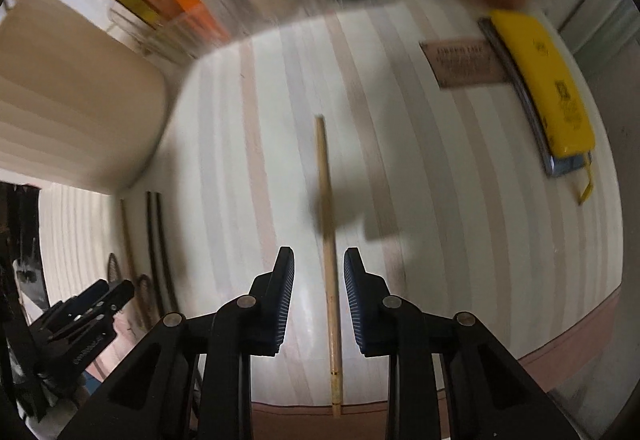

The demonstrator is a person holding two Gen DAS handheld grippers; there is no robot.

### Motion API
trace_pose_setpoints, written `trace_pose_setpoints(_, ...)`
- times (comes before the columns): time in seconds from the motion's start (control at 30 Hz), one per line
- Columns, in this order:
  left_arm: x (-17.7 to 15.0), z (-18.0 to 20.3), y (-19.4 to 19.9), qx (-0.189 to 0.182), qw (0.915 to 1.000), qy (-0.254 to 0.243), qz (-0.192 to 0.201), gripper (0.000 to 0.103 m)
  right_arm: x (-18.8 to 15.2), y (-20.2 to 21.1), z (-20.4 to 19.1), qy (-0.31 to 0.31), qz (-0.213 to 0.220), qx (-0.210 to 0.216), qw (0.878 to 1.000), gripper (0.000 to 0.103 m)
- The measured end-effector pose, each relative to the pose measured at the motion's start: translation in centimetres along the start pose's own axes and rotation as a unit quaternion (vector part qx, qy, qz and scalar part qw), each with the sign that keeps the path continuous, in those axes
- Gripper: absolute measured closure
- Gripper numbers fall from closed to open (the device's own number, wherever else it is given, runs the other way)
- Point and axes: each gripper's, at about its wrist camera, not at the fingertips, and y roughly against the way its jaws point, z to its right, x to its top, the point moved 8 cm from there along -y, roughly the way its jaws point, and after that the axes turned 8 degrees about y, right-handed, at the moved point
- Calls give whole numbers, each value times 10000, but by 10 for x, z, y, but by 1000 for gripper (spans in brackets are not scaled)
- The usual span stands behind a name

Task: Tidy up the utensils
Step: 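Grasp a wooden chopstick with the left tool while the right tool grasps another wooden chopstick, then lift both wooden chopsticks upright and carry them over the beige holder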

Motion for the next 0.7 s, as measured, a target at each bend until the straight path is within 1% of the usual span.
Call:
trace_pose_setpoints(0.07, 0, 2, 0, 60, 9999, -100, 96, 94, -4, -11, 2, 27, -148, -76, 9999, 75)
trace_pose_setpoints(0.1, 0, 3, 0, 94, 9998, -141, 137, 97, -6, -16, 2, 52, -189, -149, 9997, 75)
trace_pose_setpoints(0.17, 0, 3, -1, 74, 9997, -158, 167, 98, -10, -26, 2, 119, -300, -293, 9991, 75)
trace_pose_setpoints(0.2, 0, 0, 0, 135, 9996, -165, 176, 98, -12, -28, 1, 120, -279, -348, 9989, 75)
trace_pose_setpoints(0.27, 0, -9, 0, 214, 9995, -146, 196, 99, -14, -29, -4, 225, -224, -561, 9979, 79)
trace_pose_setpoints(0.3, 1, -15, 0, 284, 9993, -135, 202, 99, -16, -29, -6, 252, -219, -697, 9970, 86)
trace_pose_setpoints(0.33, 1, -20, 0, 337, 9991, -132, 207, 99, -17, -29, -7, 261, -214, -738, 9967, 92)
trace_pose_setpoints(0.37, 0, -25, 0, 388, 9990, -105, 209, 99, -19, -30, -11, 257, -225, -726, 9968, 95)
trace_pose_setpoints(0.57, -4, -50, 4, 524, 9985, 69, 154, 99, -36, -36, -42, 412, -476, -225, 9978, 96)
trace_pose_setpoints(0.7, -8, -58, 5, 502, 9986, 109, 120, 99, -49, -38, -60, 673, -548, -194, 9960, 96)
